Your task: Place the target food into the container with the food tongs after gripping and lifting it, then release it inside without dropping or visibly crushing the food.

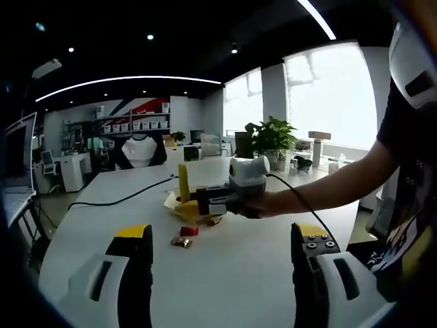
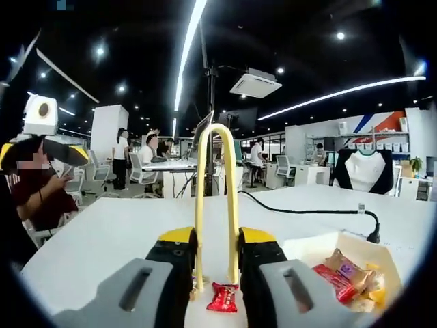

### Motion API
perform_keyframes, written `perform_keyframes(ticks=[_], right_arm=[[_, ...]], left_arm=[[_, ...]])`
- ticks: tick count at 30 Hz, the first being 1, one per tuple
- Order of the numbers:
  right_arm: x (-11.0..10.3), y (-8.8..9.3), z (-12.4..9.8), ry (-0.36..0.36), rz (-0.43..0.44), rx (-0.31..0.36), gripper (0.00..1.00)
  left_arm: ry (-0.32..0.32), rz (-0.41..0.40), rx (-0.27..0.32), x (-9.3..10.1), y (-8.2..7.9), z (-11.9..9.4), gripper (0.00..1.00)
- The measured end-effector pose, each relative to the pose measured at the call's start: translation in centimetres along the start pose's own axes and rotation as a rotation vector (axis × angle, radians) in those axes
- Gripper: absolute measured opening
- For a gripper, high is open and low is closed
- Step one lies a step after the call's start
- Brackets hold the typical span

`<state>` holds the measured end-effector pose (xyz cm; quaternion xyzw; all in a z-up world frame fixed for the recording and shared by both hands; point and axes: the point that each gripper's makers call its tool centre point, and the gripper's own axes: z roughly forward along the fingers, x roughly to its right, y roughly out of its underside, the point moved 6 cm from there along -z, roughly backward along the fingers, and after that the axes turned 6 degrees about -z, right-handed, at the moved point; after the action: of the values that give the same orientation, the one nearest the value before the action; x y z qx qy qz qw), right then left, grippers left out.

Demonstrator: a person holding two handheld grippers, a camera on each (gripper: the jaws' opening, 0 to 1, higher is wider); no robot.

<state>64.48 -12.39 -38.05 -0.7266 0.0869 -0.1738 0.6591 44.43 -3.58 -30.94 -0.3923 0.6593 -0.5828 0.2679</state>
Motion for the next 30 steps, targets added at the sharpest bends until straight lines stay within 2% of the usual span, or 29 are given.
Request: perform_keyframes(ticks=[2,10,12,15,19,23,26,29,30], right_arm=[[0.2,0.6,0.1,0.022,-0.007,-0.03,0.21],[0.4,1.8,0.1,0.072,0.029,-0.041,0.21],[0.3,1.9,0.1,0.071,0.008,-0.044,0.21],[0.0,2.6,0.3,0.065,-0.009,-0.086,0.21],[0.3,3.0,0.6,0.083,0.014,-0.076,0.21],[0.3,2.9,0.6,0.08,0.028,-0.079,0.16],[0.4,2.8,0.8,0.082,0.025,-0.114,0.12],[0.7,2.9,0.8,0.088,0.051,-0.117,0.11],[0.6,2.9,0.7,0.101,0.114,-0.11,0.11]], left_arm=[[-0.003,-0.002,0.0,-0.1,0.1,0.0,0.88],[-0.009,-0.008,-0.006,-0.3,0.3,-0.2,0.88],[-0.011,-0.007,-0.004,-0.3,0.3,-0.2,0.88],[-0.011,-0.007,0.0,-0.3,0.2,-0.2,0.88],[-0.009,-0.006,0.001,-0.2,0.2,-0.2,0.87],[-0.012,-0.009,-0.003,-0.4,0.2,-0.2,0.87],[-0.014,-0.006,-0.004,-0.5,0.2,-0.2,0.87],[-0.016,-0.003,0.003,-0.5,0.1,-0.2,0.87],[-0.016,-0.003,0.005,-0.5,0.0,-0.2,0.87]])
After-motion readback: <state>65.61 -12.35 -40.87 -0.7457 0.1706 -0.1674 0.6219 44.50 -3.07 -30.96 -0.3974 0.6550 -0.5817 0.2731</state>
